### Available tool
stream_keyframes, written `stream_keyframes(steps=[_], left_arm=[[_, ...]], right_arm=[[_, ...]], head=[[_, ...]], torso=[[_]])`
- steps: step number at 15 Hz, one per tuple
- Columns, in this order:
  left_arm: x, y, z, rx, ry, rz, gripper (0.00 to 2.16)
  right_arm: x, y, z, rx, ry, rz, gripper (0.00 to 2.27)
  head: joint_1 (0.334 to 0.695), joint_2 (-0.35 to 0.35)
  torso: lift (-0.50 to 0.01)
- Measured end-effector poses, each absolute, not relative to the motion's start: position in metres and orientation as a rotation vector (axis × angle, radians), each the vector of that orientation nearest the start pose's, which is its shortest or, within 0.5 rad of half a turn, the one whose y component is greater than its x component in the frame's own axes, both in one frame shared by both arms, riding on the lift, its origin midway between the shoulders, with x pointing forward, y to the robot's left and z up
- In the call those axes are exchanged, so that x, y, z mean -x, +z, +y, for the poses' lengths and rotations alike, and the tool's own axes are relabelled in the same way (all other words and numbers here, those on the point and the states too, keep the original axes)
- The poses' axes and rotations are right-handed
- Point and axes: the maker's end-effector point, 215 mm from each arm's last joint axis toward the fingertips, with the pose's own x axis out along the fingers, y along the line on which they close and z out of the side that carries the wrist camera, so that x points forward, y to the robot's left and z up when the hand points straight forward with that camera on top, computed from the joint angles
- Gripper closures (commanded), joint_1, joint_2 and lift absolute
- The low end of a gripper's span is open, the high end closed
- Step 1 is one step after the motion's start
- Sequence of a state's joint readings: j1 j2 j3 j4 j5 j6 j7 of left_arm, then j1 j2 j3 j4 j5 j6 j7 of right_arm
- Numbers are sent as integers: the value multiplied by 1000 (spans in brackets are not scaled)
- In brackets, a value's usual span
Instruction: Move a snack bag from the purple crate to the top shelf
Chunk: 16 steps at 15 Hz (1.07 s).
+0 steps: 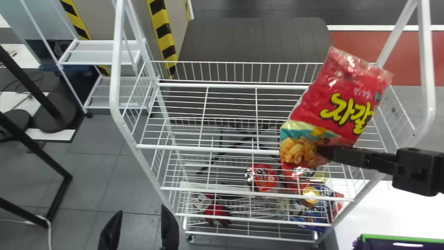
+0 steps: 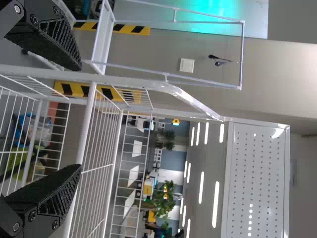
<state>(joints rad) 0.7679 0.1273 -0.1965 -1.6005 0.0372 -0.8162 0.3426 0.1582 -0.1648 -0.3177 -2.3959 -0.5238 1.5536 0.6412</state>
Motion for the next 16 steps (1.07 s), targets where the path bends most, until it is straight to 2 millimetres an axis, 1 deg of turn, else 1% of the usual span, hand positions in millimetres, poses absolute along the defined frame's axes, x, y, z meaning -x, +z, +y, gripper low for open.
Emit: stream_keyframes(steps=[1, 2, 3, 5, 6, 8, 10, 12, 13, 14, 16], left_arm=[[-269, -429, 227, 87, 145, -48, 124], [-265, -429, 227, 86, 147, -52, 124], [-261, -427, 228, 87, 154, -59, 124], [-253, -423, 232, 88, 171, -79, 124], [-249, -419, 233, 93, 177, -98, 124], [-242, -412, 236, 102, 185, -129, 124], [-240, -412, 239, 103, 191, -135, 124], [-239, -413, 241, 103, 194, -135, 124], [-239, -414, 241, 103, 194, -134, 124], [-239, -416, 242, 102, 196, -133, 124], [-239, -418, 247, 107, 208, -140, 124]], right_arm=[[-383, -327, -148, -416, 731, 741, 1686], [-397, -320, -142, -396, 725, 696, 1686], [-413, -309, -140, -376, 712, 635, 1686], [-437, -291, -142, -347, 670, 554, 1686], [-448, -286, -143, -322, 640, 535, 1686], [-467, -288, -142, -259, 582, 525, 1686], [-488, -291, -142, -198, 525, 495, 1686], [-512, -287, -144, -143, 481, 458, 1686], [-521, -284, -144, -133, 475, 449, 1686], [-530, -282, -147, -128, 465, 446, 1686], [-537, -284, -148, -133, 453, 450, 1686]], head=[[695, 137], [695, 149], [695, 152], [695, 151], [695, 150], [695, 152], [695, 153], [695, 147], [695, 146], [695, 145], [695, 145]], torso=[[0], [0], [0], [0], [0], [0], [0], [0], [0], [0], [0]])
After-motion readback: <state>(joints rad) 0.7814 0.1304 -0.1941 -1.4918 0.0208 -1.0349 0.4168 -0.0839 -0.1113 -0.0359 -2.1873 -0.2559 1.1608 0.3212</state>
